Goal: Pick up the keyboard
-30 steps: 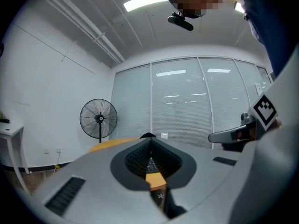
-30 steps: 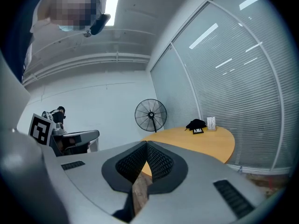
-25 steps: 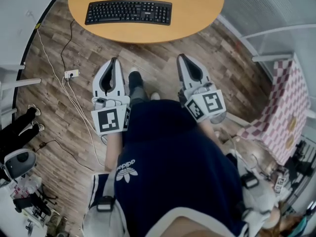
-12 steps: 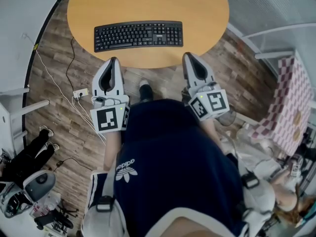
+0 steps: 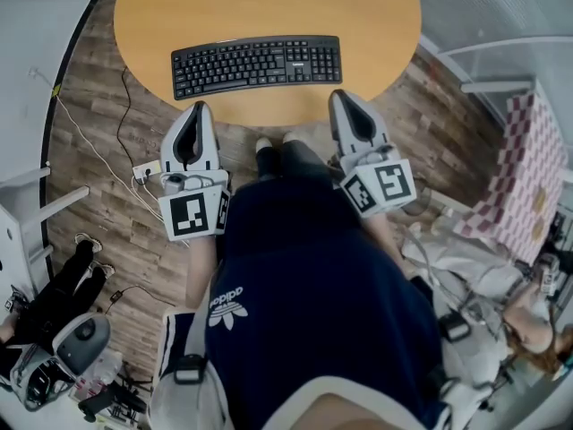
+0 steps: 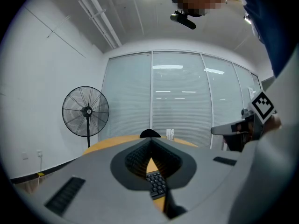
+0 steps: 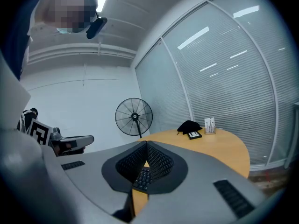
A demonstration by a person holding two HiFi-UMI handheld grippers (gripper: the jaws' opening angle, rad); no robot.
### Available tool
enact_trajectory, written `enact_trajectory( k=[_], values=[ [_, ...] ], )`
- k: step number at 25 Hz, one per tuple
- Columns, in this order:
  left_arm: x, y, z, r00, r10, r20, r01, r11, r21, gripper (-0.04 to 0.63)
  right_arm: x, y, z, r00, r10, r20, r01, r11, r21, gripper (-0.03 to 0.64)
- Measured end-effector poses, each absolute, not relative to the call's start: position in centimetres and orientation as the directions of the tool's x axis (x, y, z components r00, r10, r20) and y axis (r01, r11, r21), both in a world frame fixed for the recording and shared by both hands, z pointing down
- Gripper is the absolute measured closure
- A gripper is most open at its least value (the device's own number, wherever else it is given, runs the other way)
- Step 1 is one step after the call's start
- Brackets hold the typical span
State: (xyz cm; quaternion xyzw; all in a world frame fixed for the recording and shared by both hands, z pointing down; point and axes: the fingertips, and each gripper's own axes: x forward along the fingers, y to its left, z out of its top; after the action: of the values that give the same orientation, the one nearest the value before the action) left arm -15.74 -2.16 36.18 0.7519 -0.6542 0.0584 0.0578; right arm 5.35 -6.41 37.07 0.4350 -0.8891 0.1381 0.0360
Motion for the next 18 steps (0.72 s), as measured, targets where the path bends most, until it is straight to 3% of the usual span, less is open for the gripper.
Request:
enact_trajectory(
  k=[18],
  values=[
    [-17.7,-6.3,36.1,0.048,-0.983,0.175,-0.999,-0.048,0.005,0.592,8.8,-12.7,37.5,-0.583,-0.787,0.203,-0.811,0.544,-0.216,0.614]
  ],
)
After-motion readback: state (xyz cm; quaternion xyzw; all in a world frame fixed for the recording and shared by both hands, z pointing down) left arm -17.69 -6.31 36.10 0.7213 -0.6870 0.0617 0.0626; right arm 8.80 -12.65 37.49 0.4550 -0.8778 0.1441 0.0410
